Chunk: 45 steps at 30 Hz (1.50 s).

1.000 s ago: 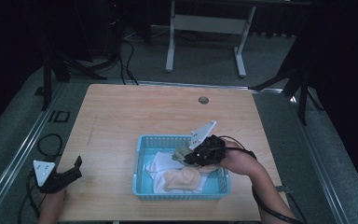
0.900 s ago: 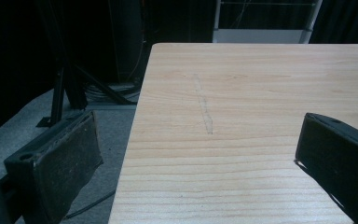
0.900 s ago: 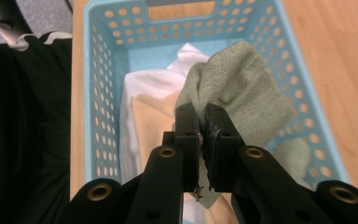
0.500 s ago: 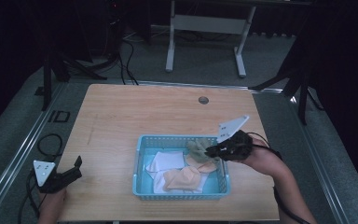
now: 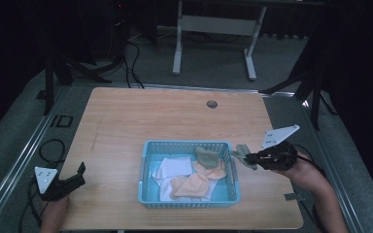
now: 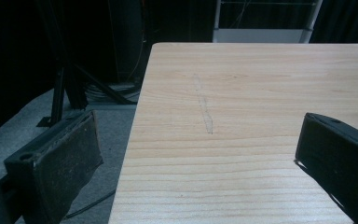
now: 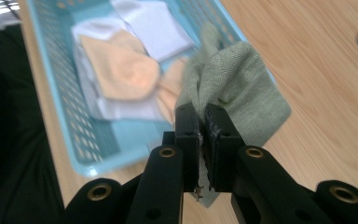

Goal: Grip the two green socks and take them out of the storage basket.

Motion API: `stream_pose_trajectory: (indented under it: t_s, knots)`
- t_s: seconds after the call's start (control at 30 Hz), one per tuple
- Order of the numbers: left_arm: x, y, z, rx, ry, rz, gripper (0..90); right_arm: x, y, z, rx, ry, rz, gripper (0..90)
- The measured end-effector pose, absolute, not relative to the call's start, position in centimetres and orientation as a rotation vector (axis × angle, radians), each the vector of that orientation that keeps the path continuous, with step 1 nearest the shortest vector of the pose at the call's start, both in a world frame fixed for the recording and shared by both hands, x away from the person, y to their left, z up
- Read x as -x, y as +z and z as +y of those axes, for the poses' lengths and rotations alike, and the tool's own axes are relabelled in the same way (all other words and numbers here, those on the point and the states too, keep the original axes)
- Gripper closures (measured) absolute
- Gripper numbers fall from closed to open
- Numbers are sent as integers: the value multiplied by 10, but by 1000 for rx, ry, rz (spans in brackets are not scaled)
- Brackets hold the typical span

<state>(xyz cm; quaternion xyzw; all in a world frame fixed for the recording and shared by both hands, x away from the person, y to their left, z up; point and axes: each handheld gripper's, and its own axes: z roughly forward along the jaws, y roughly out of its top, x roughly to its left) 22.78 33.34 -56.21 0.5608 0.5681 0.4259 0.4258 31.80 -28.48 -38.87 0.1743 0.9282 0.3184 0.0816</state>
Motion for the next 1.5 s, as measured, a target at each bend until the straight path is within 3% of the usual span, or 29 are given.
stream_pose_trajectory:
  t_s: [0.5,1.5]
  knots:
    - [-228,-562,333,-1403,1065,1424,5,-303,-422,-348,-729,970,2735,847]
    - [-228,-562,333,-1405,1068,1424,5,-296,-526,-352,-874,964,2841,844]
